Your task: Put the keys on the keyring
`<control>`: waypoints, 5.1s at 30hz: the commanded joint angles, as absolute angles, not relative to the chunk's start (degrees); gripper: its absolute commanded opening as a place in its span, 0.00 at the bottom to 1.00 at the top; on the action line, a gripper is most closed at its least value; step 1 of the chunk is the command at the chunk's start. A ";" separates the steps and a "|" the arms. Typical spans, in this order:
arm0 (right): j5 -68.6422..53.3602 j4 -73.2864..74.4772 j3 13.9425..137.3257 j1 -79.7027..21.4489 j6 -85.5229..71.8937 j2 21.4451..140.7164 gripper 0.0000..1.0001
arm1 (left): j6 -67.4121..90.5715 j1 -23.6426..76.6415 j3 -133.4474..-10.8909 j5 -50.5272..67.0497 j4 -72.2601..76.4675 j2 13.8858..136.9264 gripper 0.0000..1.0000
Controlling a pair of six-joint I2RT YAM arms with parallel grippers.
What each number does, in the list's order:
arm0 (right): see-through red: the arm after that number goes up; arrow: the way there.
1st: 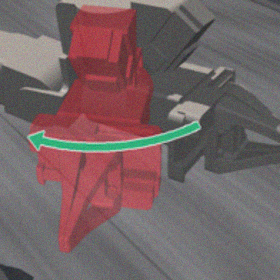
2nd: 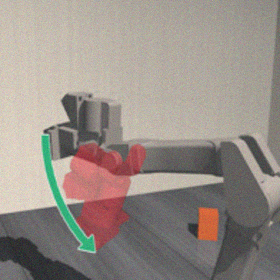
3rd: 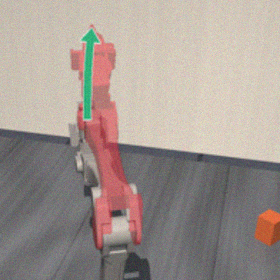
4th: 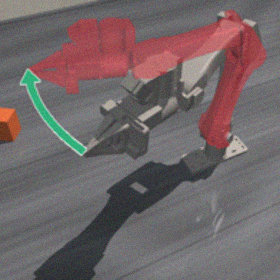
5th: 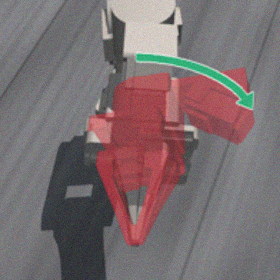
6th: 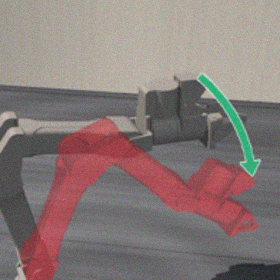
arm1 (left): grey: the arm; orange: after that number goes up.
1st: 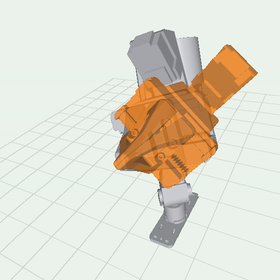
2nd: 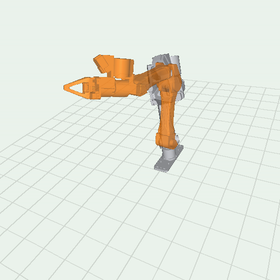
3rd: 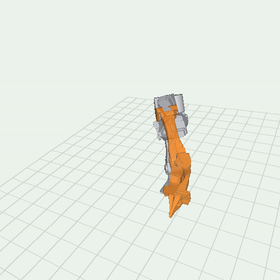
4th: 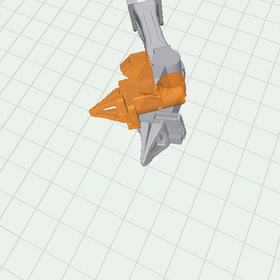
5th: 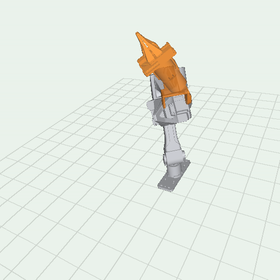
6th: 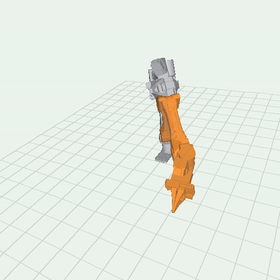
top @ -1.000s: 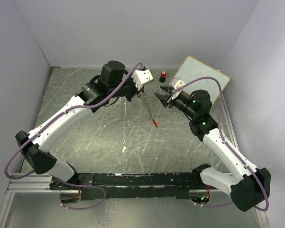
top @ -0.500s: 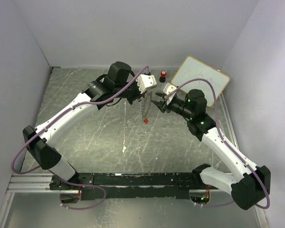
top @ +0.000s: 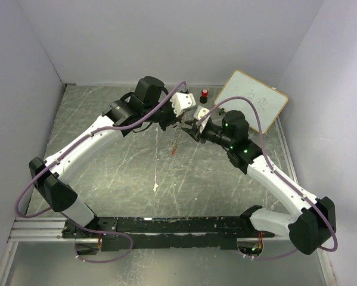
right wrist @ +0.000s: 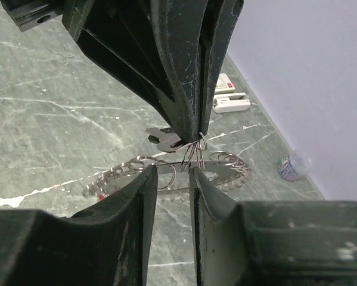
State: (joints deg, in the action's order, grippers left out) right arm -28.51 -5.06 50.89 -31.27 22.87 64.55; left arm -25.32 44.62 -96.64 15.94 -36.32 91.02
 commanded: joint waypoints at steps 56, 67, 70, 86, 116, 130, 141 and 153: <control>-21.15 -14.07 49.30 -33.44 23.95 61.06 0.35 | -27.16 45.99 -100.99 18.85 -38.23 93.07 0.07; -21.49 -19.30 45.59 -33.39 24.62 60.33 0.29 | -27.07 46.04 -100.83 18.71 -38.01 92.41 0.07; -21.41 -19.94 45.32 -33.41 24.63 60.51 0.27 | -27.24 46.04 -100.72 18.75 -38.18 92.27 0.07; -21.72 -18.98 46.57 -33.40 24.92 62.51 0.15 | -27.34 46.01 -101.07 18.76 -38.32 92.19 0.07; -9.66 -51.39 29.38 -25.54 3.46 51.08 0.00 | -15.40 44.15 -90.44 11.69 -19.74 83.47 0.07; -11.85 -52.90 28.39 -21.18 -4.74 53.64 0.09 | -15.24 43.59 -91.06 10.81 -19.44 82.96 0.07; -26.51 -27.81 40.25 -21.75 8.24 55.40 0.37 | -15.95 43.51 -94.75 10.95 -23.65 85.48 0.07; -28.10 -23.72 42.88 -23.51 13.59 56.87 0.38 | -17.15 43.51 -95.77 14.03 -25.64 87.34 0.07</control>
